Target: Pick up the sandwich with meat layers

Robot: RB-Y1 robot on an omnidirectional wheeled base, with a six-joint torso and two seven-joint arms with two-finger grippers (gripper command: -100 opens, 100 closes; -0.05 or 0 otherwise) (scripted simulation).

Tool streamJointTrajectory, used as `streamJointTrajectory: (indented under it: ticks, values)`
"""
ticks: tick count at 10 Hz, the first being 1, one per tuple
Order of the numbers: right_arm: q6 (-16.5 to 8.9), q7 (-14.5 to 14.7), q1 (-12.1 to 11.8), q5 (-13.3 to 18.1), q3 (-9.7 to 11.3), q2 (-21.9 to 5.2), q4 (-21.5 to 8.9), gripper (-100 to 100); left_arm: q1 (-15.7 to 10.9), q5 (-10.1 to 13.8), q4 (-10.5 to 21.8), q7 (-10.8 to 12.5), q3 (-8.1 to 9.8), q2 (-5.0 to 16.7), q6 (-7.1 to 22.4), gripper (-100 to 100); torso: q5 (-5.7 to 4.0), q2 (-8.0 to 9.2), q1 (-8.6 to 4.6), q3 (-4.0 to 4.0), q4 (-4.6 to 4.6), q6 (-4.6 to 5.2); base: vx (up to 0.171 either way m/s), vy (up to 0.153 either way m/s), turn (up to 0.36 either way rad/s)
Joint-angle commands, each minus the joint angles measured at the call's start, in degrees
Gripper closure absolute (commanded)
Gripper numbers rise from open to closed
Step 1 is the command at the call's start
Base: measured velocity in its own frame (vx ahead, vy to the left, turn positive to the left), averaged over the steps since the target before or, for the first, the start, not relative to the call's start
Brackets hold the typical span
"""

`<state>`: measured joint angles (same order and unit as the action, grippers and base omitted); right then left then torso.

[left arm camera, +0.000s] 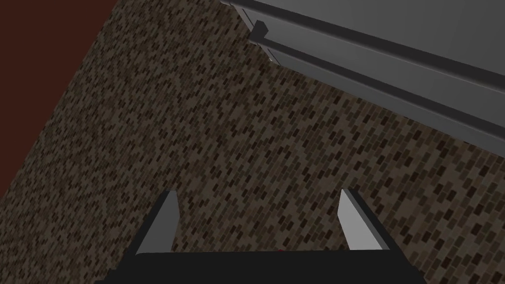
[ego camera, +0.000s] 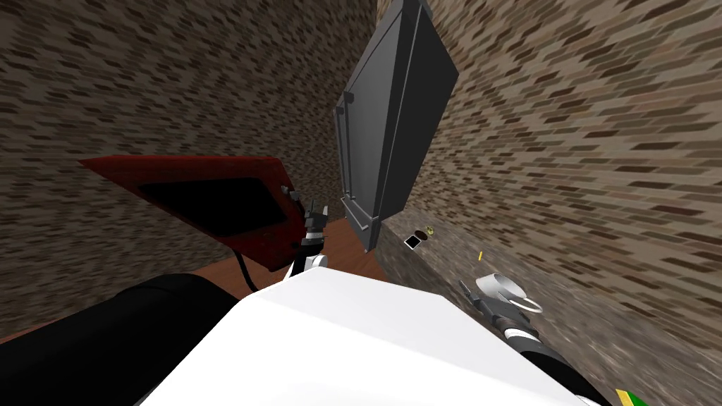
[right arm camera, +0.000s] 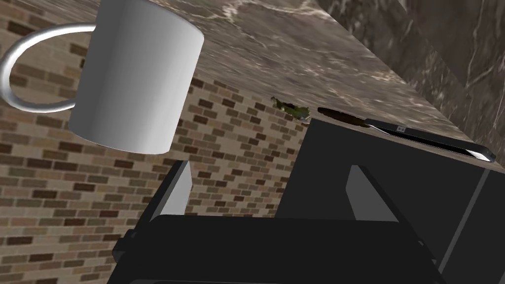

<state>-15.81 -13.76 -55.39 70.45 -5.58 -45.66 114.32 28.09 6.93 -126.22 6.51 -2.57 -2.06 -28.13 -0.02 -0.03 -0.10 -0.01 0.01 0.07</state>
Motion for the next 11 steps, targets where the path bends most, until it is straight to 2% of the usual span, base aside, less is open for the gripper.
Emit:
streamJointTrajectory:
  ticks: [1, 3, 4, 5, 6, 7, 9, 10, 11]
  values:
    - [-2.8, -1.9, -1.6, 2.9, 0.4, -2.9, -2.1, -100, 0.0, 0.0, 0.0, 0.0, 0.00, 0.0, 0.0, 0, 0.00, 0.00, 0.00, 0.00, 0.00, 0.00, 0.000, 0.014, 0.336]
    - [-2.8, -1.9, -1.6, 6.5, 0.4, -3.6, -2.1, -100, 0.0, 0.0, 0.0, 0.0, 0.00, 0.0, 0.0, 0, 0.00, -0.04, -0.01, -0.02, -0.01, -0.01, 0.001, -0.001, 0.069]
    - [-5.4, -3.8, -3.0, 8.2, 1.0, -6.3, -4.3, -100, 0.0, 0.0, 0.0, 0.0, 0.00, 0.0, 0.0, 0, -0.01, -0.02, -0.01, -0.01, 0.00, 0.01, 0.006, 0.008, 0.267]
    - [-5.4, -3.8, -3.0, 11.3, 1.0, -6.7, -4.3, -100, 0.0, 0.0, 0.0, 0.0, -0.01, 0.0, 0.0, 0, 0.00, -0.04, -0.01, -0.02, -0.01, -0.06, 0.008, -0.002, 0.178]
    - [-5.4, -3.8, -3.0, 12.3, 1.0, -6.7, -4.3, -100, 0.0, 0.0, 0.0, 0.0, 0.00, 0.0, 0.0, 0, -0.01, -0.06, -0.03, -0.04, -0.01, -0.02, 0.000, 0.000, 0.000]
    - [-7.8, -5.7, -4.5, 14.5, 1.7, -9.4, -6.5, -100, 0.0, 0.0, 0.0, 0.0, 0.00, 0.0, 0.0, 0, -0.01, -0.04, -0.02, -0.02, -0.01, 0.01, 0.011, 0.002, 0.259]
    - [-7.8, -5.7, -4.5, 18.0, 1.7, -9.9, -6.5, -100, 0.0, 0.0, 0.0, 0.0, 0.00, 0.0, 0.0, 0, -0.01, -0.08, -0.05, -0.05, -0.02, -0.02, 0.011, -0.010, 0.097]
    - [-10.2, -7.6, -5.8, 19.7, 2.5, -12.5, -8.8, -100, 0.0, 0.0, 0.0, 0.0, 0.00, 0.0, 0.0, 0, -0.02, -0.06, -0.04, -0.03, -0.01, 0.02, 0.015, -0.007, 0.210]
    - [-10.2, -7.6, -5.8, 22.3, 2.5, -13.0, -8.8, -100, 0.0, 0.0, 0.0, 0.0, 0.00, 0.0, 0.0, 0, -0.02, -0.09, -0.07, -0.05, -0.02, -0.05, 0.019, -0.015, 0.203]
